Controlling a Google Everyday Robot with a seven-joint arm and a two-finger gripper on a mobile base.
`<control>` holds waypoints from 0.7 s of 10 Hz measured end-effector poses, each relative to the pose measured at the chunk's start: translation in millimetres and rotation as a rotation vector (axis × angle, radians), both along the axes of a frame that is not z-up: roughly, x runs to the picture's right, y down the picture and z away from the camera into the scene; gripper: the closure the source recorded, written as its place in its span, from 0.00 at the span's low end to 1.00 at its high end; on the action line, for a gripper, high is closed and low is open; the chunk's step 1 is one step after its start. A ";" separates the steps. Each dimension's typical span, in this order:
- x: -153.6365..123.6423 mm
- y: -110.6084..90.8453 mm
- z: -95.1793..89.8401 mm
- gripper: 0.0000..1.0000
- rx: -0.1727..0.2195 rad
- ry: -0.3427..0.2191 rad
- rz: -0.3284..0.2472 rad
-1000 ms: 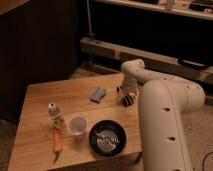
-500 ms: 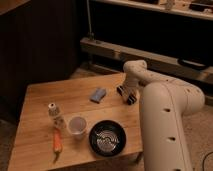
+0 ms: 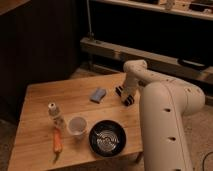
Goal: Place the eraser on the white sponge
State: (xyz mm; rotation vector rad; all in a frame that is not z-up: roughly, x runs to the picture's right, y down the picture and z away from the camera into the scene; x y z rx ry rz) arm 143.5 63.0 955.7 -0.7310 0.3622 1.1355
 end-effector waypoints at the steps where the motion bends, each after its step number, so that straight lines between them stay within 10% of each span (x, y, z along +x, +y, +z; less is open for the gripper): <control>1: -4.2 0.0 -3.4 1.00 0.004 -0.013 -0.001; 7: -33.6 -77.8 -109.4 1.00 0.159 -0.164 -0.004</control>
